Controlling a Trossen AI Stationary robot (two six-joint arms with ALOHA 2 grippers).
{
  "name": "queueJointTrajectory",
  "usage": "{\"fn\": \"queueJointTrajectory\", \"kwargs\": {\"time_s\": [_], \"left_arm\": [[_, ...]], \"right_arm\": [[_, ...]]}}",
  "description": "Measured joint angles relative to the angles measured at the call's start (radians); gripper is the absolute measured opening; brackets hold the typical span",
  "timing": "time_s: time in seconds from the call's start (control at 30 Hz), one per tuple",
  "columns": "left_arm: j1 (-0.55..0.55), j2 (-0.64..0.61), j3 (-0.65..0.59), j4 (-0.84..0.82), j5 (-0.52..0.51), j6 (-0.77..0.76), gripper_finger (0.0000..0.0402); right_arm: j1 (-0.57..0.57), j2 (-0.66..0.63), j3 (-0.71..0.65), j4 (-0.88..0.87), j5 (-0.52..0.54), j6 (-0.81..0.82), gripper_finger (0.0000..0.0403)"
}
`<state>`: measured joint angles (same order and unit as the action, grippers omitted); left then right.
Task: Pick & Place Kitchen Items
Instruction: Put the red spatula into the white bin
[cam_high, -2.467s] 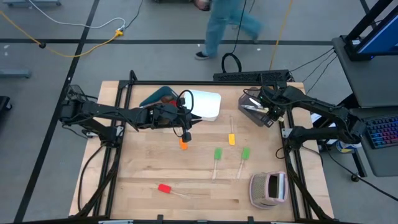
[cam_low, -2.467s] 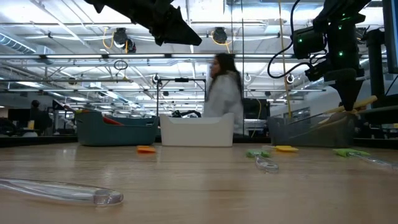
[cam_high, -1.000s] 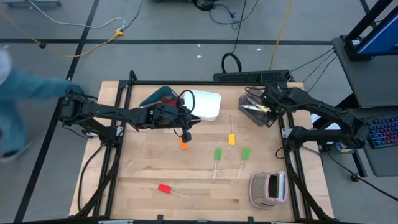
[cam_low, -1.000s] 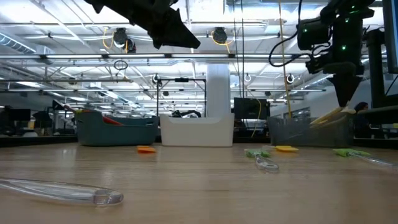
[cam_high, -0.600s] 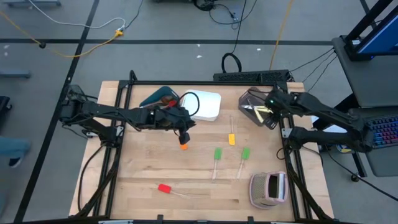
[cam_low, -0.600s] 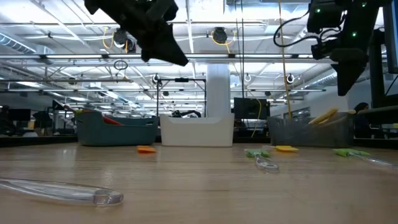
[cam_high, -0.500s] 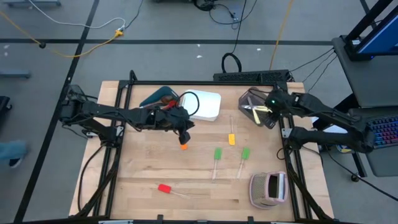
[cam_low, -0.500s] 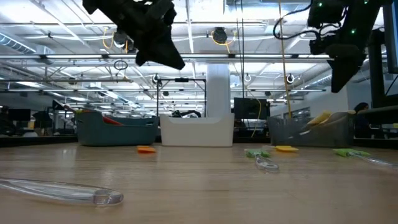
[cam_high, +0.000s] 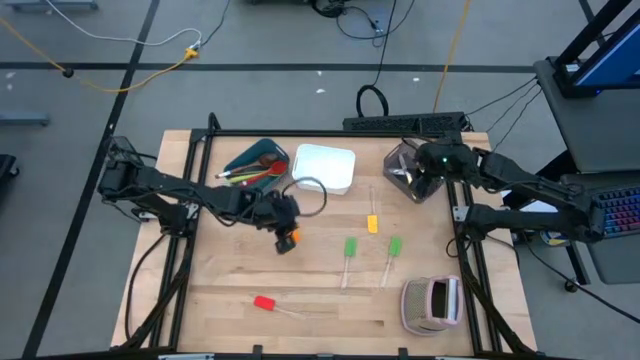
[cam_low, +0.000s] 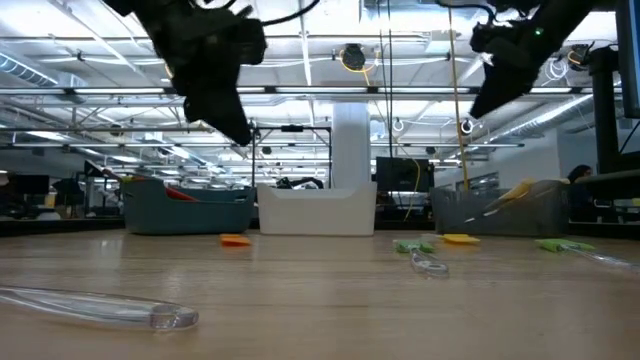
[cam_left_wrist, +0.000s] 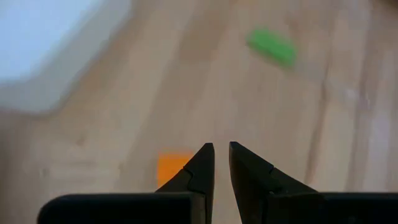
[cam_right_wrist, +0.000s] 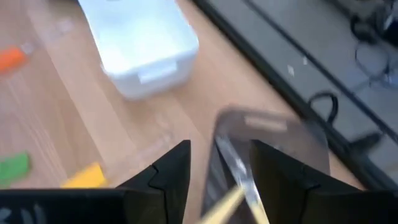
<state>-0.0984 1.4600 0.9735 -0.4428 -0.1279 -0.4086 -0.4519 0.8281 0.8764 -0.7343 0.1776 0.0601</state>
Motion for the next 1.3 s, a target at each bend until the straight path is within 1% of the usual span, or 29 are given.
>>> {"fn": "queueJointTrajectory", "kwargs": {"time_s": [0.13, 0.27, 0.43, 0.57, 0.67, 0.73, 0.8, 0.9, 0.97, 1.13, 1.3], "left_arm": [[-0.066, 0.014, 0.003, -0.024, 0.024, 0.047, 0.0049], [-0.129, 0.013, 0.002, -0.045, 0.027, 0.018, 0.006], [-0.217, 0.013, 0.002, -0.062, 0.027, -0.023, 0.0108], [-0.291, 0.019, 0.002, -0.067, 0.058, -0.017, 0.0153], [-0.358, 0.021, 0.002, -0.102, 0.059, 0.026, 0.0174], [-0.397, 0.042, 0.003, -0.103, 0.06, 0.033, 0.0182], [-0.436, 0.064, 0.002, -0.109, 0.061, 0.021, 0.0183], [-0.475, 0.114, 0.004, -0.068, 0.068, -0.022, 0.0181], [-0.501, 0.151, 0.002, -0.072, 0.087, -0.039, 0.0177], [-0.537, 0.22, 0.002, -0.078, 0.131, -0.073, 0.016], [-0.548, 0.266, 0.002, -0.08, 0.139, -0.118, 0.0153]], "right_arm": [[0.03, 0.017, 0.001, 0.116, -0.003, -0.001, 0.0155], [0.064, 0.042, -0.008, 0.21, -0.054, -0.001, 0.0155], [0.117, 0.069, -0.094, 0.39, -0.176, -0.001, 0.0155], [0.165, 0.084, -0.175, 0.568, -0.251, -0.001, 0.0155], [0.202, 0.096, -0.235, 0.727, -0.261, -0.001, 0.0155], [0.22, 0.103, -0.276, 0.843, -0.261, -0.001, 0.0155], [0.233, 0.109, -0.319, 0.955, -0.261, -0.001, 0.0155], [0.247, 0.112, -0.376, 1.094, -0.261, -0.001, 0.0155], [0.252, 0.112, -0.395, 1.123, -0.262, 0.002, 0.0155], [0.266, 0.114, -0.399, 1.038, -0.261, 0.032, 0.0155], [0.28, 0.116, -0.4, 1.021, -0.26, 0.051, 0.0155]]}}
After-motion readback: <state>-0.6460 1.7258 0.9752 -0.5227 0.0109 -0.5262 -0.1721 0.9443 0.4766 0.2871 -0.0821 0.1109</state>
